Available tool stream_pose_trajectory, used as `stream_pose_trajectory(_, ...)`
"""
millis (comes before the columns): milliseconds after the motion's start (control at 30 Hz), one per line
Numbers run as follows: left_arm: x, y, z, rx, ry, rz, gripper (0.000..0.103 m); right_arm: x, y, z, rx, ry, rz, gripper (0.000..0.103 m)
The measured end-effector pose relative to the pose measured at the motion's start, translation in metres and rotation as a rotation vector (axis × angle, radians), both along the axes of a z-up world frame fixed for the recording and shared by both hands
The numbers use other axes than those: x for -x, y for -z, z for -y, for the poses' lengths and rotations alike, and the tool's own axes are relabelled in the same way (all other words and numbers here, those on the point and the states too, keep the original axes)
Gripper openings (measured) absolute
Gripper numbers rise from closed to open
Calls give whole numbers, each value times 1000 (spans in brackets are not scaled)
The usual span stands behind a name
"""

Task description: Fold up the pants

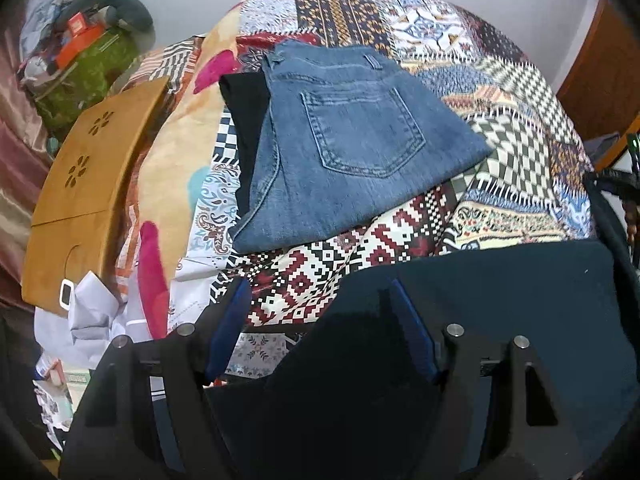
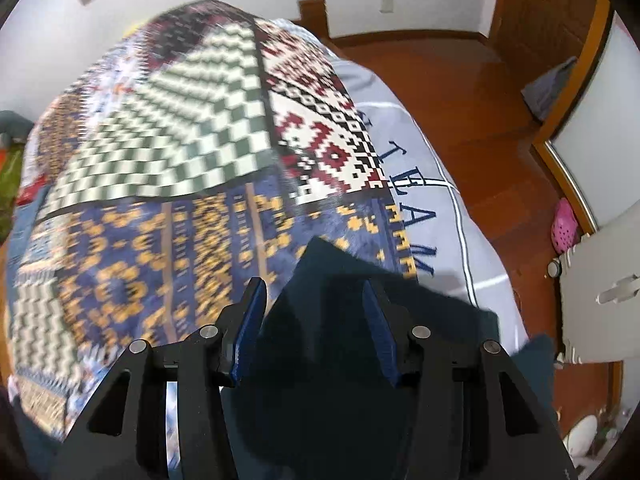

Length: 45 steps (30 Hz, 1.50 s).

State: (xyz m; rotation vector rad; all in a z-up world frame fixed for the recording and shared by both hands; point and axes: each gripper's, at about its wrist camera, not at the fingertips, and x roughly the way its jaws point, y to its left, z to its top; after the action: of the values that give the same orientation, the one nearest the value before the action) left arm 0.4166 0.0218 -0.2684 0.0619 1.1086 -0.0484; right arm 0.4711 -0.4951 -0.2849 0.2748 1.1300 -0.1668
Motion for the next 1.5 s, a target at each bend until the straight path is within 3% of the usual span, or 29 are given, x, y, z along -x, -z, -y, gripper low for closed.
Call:
stream_pose_trajectory(100, 0, 3, 4, -2, 11, -8, 71, -3, 9, 4, -10, 8, -4, 46)
stream_pose_trajectory(267, 2, -1, 15, 9, 27, -3, 71, 3, 6, -2, 43, -37, 26, 25)
stream_pose_trajectory(367, 6, -3, 26, 6, 48, -6, 72, 15, -7, -7, 61, -41, 55, 20)
stream_pose_trajectory(567, 23, -14, 55, 14, 101, -6, 72, 52, -66, 17, 49, -27, 153, 14)
stream_pose_trajectory(800, 51, -27, 100, 6, 176, -7, 77, 110, -167, 72, 49, 29, 341, 13)
stream_pose_trajectory(900, 65, -30, 125, 3, 218, -8, 81, 133, -197, 93, 39, 41, 416, 12)
stream_pose_trajectory(967, 73, -31, 138, -10, 243, -8, 82, 141, -201, 98, 59, 29, 429, 12)
stream_pose_trajectory(1033, 82, -29, 154, -30, 272, -9, 82, 150, -194, 101, 112, 0, 411, 12)
stream_pose_trajectory(1133, 91, -20, 174, -32, 299, -33, 83, 151, -161, 102, 137, -19, 338, 12)
stream_pose_trajectory(1333, 105, -12, 199, -68, 318, -19, 89, 164, -82, 100, 193, -37, 109, 12)
stream_pose_trajectory(1500, 107, -13, 205, -62, 322, -31, 89, 192, -61, 107, 222, -41, 29, 15)
